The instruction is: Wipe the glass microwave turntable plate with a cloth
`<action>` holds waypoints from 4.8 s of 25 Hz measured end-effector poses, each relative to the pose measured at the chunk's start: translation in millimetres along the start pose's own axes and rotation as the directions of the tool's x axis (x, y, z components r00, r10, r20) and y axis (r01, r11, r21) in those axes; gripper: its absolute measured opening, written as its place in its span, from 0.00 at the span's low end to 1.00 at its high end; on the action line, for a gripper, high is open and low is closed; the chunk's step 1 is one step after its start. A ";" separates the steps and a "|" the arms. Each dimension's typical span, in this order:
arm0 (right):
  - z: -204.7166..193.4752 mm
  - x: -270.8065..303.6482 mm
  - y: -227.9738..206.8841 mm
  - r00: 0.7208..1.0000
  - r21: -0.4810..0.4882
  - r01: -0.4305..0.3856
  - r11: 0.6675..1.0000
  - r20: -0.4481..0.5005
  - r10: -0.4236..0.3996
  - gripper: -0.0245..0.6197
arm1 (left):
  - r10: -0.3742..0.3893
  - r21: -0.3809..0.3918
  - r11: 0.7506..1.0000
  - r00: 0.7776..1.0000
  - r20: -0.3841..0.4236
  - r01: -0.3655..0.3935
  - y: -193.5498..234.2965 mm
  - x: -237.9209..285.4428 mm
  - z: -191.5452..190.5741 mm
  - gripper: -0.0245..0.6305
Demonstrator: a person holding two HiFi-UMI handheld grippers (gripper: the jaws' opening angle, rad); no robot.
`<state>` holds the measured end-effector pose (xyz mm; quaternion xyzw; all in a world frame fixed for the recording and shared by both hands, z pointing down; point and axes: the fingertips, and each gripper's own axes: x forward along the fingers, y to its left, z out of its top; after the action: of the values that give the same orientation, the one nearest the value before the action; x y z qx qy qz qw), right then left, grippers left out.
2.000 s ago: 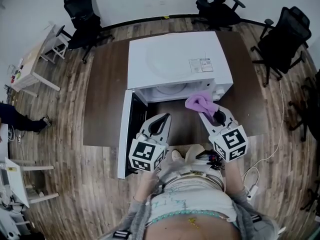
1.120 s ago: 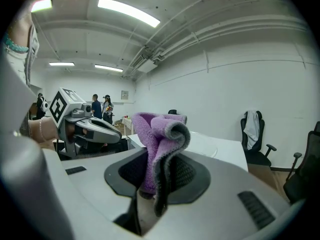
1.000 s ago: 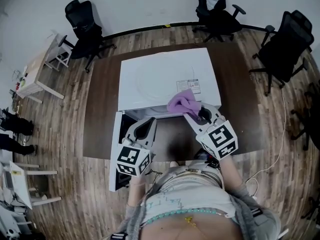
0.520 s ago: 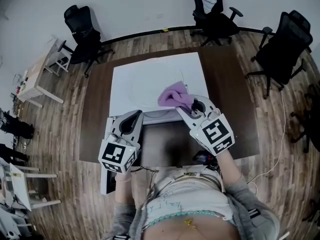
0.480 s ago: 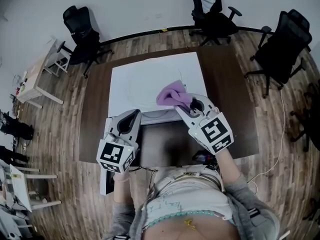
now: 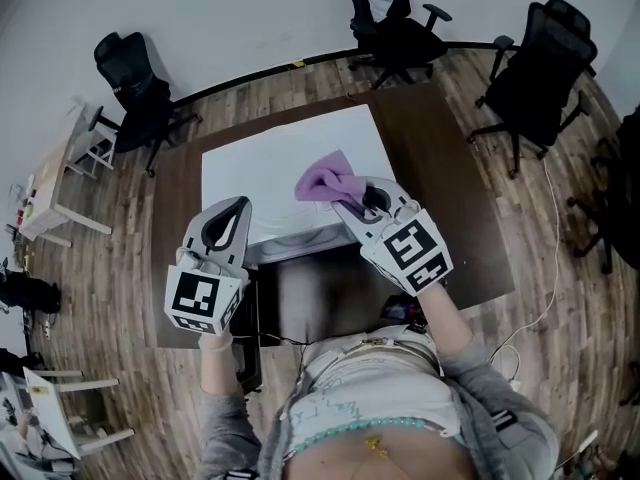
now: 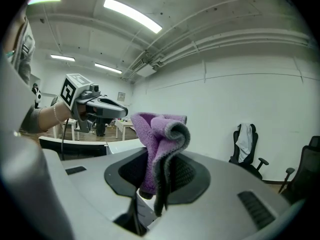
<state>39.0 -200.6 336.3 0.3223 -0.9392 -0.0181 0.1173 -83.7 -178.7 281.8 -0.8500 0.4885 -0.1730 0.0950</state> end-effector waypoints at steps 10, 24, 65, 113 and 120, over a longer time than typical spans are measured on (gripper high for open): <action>-16.0 25.0 -6.3 0.992 0.024 0.121 0.992 -0.041 -0.120 0.20 | -0.070 -0.013 0.997 0.998 0.000 0.070 26.6 24.6 -33.7 0.04; -18.8 73.4 -7.1 0.970 0.020 0.211 0.977 -0.130 -0.207 0.20 | -0.026 -0.078 0.997 0.985 -0.173 0.013 102.2 29.6 -136.5 0.04; -44.9 135.8 -24.9 0.891 -0.343 0.036 0.939 -0.414 -0.185 0.20 | -0.080 0.218 0.962 0.936 -0.343 0.162 82.1 56.7 -185.7 0.04; -52.4 150.7 36.1 0.768 -0.436 -0.362 0.824 -0.640 -0.001 0.20 | -0.084 0.256 0.949 0.931 -0.356 0.184 72.4 57.1 -182.9 0.04; -45.8 177.6 41.0 0.779 -0.445 -0.381 0.810 -0.627 0.022 0.20 | -0.087 0.255 0.949 0.931 -0.356 0.186 73.5 59.2 -181.9 0.04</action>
<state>-110.8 -274.5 422.4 0.1562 -0.8380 -0.1718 0.4939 -185.3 -265.6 437.2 -0.8169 0.4065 -0.3918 0.1182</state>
